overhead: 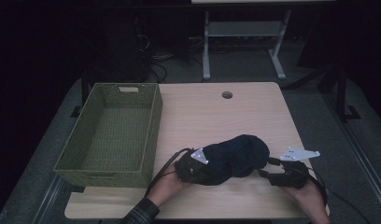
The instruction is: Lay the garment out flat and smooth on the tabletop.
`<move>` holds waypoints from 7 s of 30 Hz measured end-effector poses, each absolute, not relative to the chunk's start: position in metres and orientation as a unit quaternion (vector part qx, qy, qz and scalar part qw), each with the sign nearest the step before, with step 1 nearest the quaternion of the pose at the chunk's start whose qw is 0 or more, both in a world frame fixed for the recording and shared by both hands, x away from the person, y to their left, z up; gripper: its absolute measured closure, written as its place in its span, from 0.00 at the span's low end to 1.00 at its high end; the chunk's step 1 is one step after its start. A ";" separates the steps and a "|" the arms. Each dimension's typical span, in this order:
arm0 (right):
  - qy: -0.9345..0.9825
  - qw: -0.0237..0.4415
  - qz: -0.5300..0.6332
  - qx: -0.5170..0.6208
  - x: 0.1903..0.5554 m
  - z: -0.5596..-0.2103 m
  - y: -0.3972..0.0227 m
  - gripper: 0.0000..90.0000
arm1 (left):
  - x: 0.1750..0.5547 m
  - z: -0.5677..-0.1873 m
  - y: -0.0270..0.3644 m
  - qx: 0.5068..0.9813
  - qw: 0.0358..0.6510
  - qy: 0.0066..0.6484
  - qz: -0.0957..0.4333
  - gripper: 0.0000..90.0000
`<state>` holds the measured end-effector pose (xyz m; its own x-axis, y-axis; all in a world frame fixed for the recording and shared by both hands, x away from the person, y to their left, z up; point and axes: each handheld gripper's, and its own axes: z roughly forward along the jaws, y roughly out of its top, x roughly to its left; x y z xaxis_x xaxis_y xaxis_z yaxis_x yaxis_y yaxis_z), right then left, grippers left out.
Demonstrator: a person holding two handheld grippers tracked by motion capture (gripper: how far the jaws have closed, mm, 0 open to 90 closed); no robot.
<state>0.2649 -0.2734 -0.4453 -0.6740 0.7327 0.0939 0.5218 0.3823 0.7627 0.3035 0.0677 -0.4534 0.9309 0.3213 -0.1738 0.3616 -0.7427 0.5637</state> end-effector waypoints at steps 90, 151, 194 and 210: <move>0.813 0.163 0.415 0.375 0.402 -0.334 -0.223 0.89 | 0.303 -0.452 0.067 0.937 0.299 0.176 -0.034 0.99; 0.805 0.180 0.351 0.443 0.468 -0.387 -0.211 0.82 | 0.306 -0.453 0.069 0.933 0.302 0.187 -0.050 0.99; 0.861 0.081 0.340 0.370 0.331 -0.464 -0.183 1.00 | 0.304 -0.449 0.067 0.938 0.295 0.181 -0.040 0.99; 0.861 0.080 0.328 0.380 0.327 -0.462 -0.199 1.00 | 0.334 -0.409 0.073 0.913 0.334 0.234 0.011 0.99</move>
<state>0.3271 -0.1988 -0.4620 -0.6981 0.7073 0.1114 0.6021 0.4957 0.6259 0.3336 0.0733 -0.4091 0.8907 0.4341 -0.1353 0.4190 -0.6678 0.6152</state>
